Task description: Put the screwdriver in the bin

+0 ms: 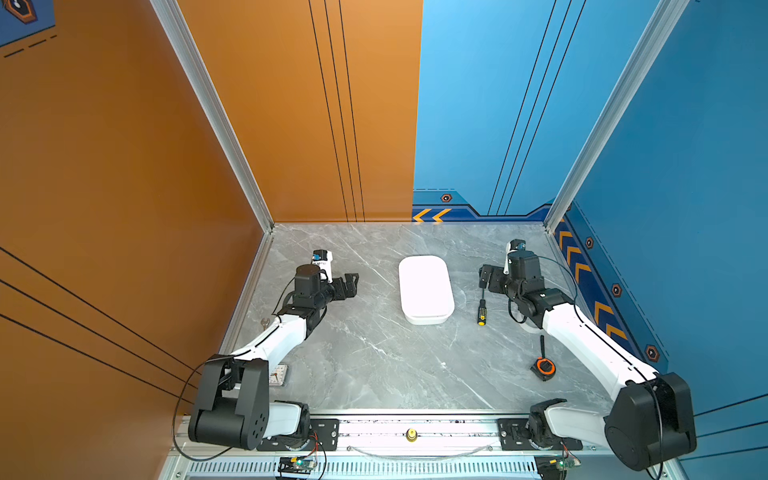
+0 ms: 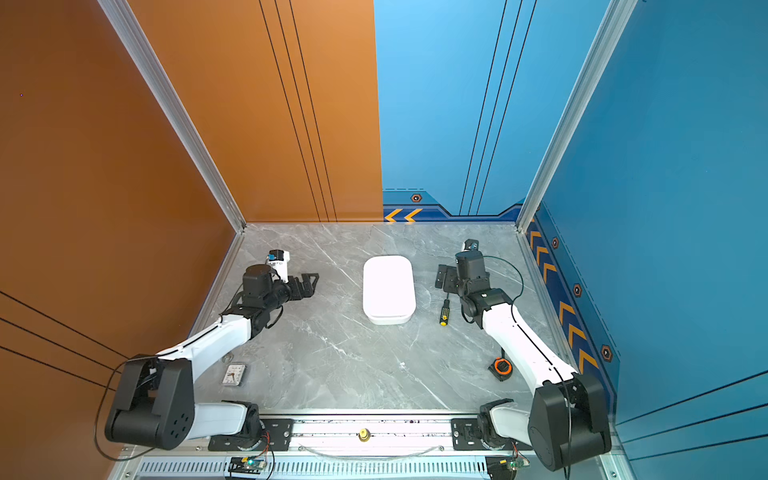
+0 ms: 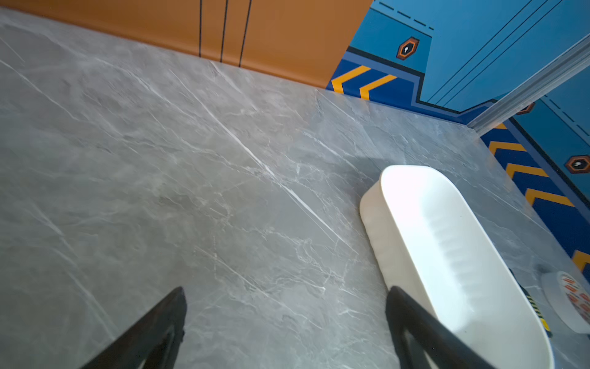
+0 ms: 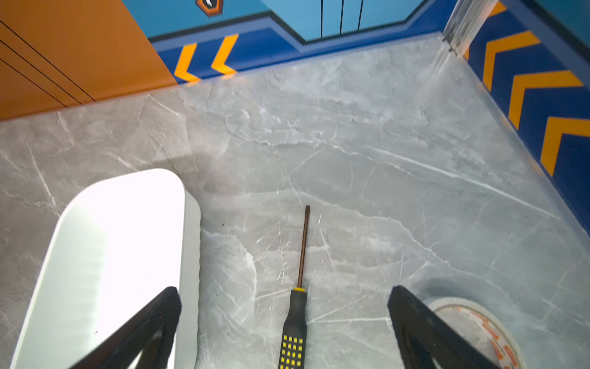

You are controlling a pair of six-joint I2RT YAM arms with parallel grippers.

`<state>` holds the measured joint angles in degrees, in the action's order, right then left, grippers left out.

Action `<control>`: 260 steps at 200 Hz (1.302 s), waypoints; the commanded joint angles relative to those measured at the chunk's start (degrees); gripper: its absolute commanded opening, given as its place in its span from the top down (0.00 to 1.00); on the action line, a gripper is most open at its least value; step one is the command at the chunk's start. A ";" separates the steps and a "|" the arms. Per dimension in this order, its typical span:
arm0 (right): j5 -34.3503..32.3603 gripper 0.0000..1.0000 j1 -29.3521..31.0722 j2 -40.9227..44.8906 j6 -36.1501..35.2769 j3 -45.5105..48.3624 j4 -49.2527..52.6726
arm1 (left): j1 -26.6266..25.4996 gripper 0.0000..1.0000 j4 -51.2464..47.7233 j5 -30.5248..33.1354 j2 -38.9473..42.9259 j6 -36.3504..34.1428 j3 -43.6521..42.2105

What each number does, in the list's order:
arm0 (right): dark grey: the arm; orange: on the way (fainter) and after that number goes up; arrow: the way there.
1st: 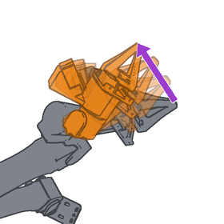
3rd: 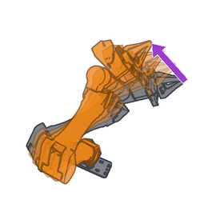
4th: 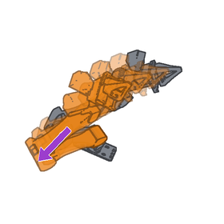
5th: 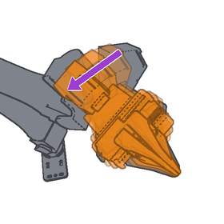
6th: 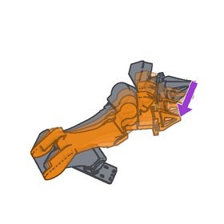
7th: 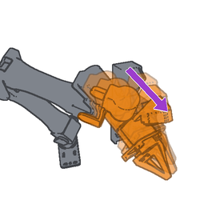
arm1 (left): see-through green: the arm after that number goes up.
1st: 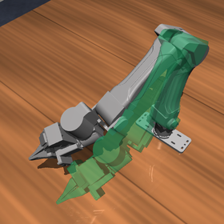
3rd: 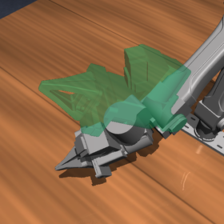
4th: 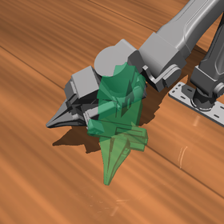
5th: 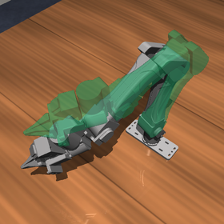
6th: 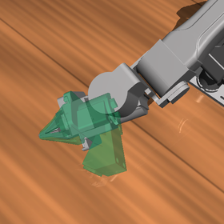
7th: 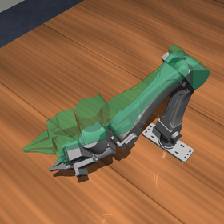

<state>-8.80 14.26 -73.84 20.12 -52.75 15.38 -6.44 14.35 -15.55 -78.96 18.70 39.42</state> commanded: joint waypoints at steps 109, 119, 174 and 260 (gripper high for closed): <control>1.63 0.06 1.62 -17.20 10.66 -2.68 13.72 | -1.80 0.02 -4.86 -23.54 -14.89 12.58 11.19; 1.91 0.07 1.86 -18.18 10.72 -3.04 13.74 | -1.91 0.02 -4.88 -24.02 -15.50 12.70 11.22; 1.66 0.15 4.07 -21.96 11.59 -4.45 13.45 | -2.54 0.02 -5.69 -25.22 -17.81 12.79 12.22; 1.18 0.40 4.91 -24.59 10.95 -4.73 13.36 | -2.54 0.02 -21.90 -20.72 -16.40 2.00 18.15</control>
<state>-7.55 19.46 -98.04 31.29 -56.12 27.51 -8.71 -0.25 -37.87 -96.40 25.91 55.40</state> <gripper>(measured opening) 0.645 0.979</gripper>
